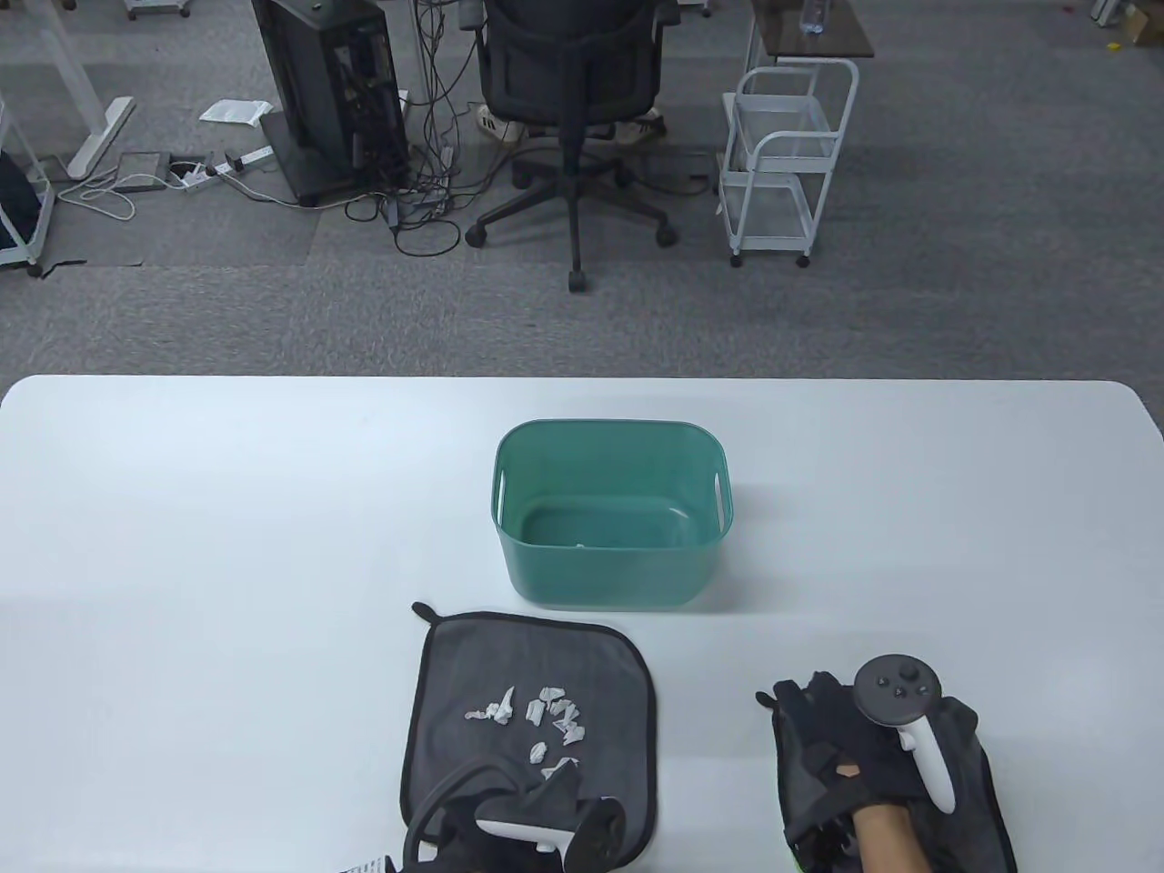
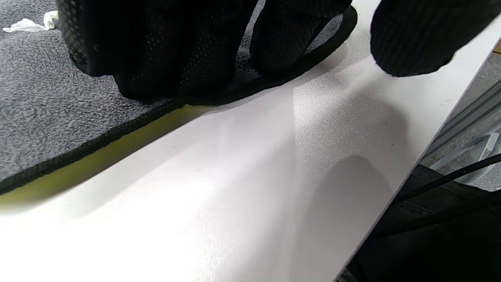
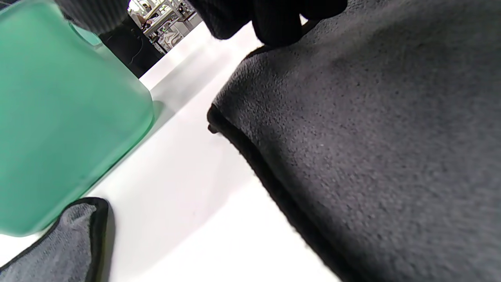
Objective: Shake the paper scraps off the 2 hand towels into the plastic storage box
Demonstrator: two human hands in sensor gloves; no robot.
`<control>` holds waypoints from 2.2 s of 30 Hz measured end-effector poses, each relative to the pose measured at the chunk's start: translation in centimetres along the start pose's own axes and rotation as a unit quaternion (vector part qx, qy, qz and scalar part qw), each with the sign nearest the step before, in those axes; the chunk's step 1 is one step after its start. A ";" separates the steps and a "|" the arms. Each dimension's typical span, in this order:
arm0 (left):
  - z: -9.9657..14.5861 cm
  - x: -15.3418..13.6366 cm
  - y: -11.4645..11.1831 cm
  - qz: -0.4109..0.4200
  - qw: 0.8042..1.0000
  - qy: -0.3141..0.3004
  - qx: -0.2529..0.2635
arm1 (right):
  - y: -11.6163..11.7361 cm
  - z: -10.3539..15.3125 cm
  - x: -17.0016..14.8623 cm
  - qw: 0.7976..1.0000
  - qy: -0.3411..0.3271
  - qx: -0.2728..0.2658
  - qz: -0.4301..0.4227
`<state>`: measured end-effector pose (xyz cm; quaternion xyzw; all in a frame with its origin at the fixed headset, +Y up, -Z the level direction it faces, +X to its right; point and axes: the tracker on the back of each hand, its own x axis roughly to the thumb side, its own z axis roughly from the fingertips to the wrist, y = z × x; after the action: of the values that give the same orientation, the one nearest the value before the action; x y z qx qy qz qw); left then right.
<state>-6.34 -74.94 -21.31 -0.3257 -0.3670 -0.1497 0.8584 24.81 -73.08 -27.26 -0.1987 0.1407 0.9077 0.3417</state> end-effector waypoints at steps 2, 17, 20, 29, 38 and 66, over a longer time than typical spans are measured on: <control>-0.1 0.2 0.0 -0.003 1.000 0.002 -0.001 | -0.2 0.0 -0.2 1.000 0.002 0.001 -0.010; -1.9 3.4 1.7 -0.015 1.000 -0.003 -0.020 | -0.5 -0.2 -0.3 0.999 -0.007 0.008 -0.039; -2.4 4.3 2.2 -0.016 1.000 -0.007 -0.024 | -0.5 -0.2 -0.4 0.999 -0.008 0.009 -0.040; -3.7 6.7 3.4 -0.022 0.999 -0.006 -0.031 | -0.4 -0.3 -0.4 0.999 -0.013 0.008 -0.042; -4.3 7.8 4.0 -0.017 0.999 0.001 -0.037 | -0.3 -0.3 -0.4 0.999 -0.017 0.011 -0.041; 0.9 -13.5 3.7 0.243 0.891 0.350 0.154 | -0.1 0.5 5.1 0.989 -0.123 -0.065 -0.050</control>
<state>-14.23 -71.37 -32.33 -0.1945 0.0299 0.0180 0.9803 21.27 -69.92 -29.13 -0.1141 0.0285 0.9142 0.3878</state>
